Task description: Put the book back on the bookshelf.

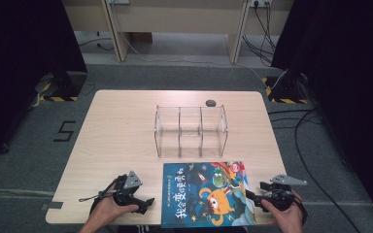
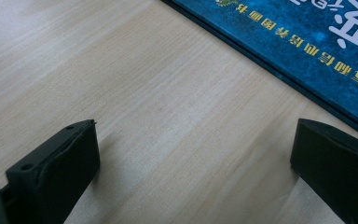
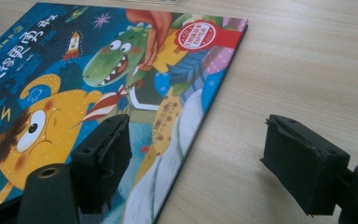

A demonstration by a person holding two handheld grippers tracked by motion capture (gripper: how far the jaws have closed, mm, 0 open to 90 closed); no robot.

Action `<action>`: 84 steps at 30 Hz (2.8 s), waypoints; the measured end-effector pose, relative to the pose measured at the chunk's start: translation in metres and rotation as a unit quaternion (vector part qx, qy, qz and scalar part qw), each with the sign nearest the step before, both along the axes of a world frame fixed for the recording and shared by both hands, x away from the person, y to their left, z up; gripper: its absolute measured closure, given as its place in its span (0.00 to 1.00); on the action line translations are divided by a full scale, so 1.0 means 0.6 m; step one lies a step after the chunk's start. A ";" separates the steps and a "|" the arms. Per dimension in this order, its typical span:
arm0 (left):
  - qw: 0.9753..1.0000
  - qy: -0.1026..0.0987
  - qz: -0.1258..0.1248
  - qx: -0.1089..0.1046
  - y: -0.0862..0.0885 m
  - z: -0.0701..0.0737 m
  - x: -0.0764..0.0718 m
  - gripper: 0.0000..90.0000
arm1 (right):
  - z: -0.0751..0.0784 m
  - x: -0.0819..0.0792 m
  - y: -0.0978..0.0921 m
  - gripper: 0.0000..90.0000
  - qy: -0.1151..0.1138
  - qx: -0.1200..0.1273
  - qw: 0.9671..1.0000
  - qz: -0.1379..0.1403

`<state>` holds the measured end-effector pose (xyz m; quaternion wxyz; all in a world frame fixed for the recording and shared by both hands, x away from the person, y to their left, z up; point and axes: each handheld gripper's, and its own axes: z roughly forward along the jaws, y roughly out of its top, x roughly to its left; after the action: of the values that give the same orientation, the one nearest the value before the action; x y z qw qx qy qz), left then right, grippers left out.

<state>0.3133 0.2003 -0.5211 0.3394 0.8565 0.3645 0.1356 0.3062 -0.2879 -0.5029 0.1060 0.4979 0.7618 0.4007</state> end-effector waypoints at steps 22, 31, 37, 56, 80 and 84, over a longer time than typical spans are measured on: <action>0.996 0.020 -0.058 -0.057 -0.048 0.010 -0.020 0.29 | -0.006 0.003 0.006 0.28 0.017 0.013 1.000 0.010; 0.992 0.035 -0.082 -0.091 -0.077 0.007 -0.023 0.37 | -0.012 0.010 0.015 0.29 0.031 0.026 0.999 0.014; 0.994 0.027 -0.083 -0.073 -0.110 0.009 -0.027 0.33 | -0.017 0.016 0.017 0.28 0.035 0.063 0.997 0.003; 0.991 0.034 -0.080 -0.103 -0.104 0.005 -0.025 0.35 | -0.033 0.018 0.000 0.17 0.082 0.255 0.958 -0.100; 0.988 0.034 -0.092 -0.118 -0.099 0.001 -0.022 0.29 | -0.007 -0.007 0.021 0.49 0.012 0.162 0.983 0.085; 0.988 0.039 -0.084 -0.121 -0.096 0.001 -0.020 0.24 | 0.000 -0.013 0.021 0.49 -0.016 0.153 0.984 0.094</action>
<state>0.3016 0.1425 -0.5204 0.4362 0.8412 0.3183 0.0278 0.2981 -0.2753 -0.5030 0.0018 0.4277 0.7331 0.5288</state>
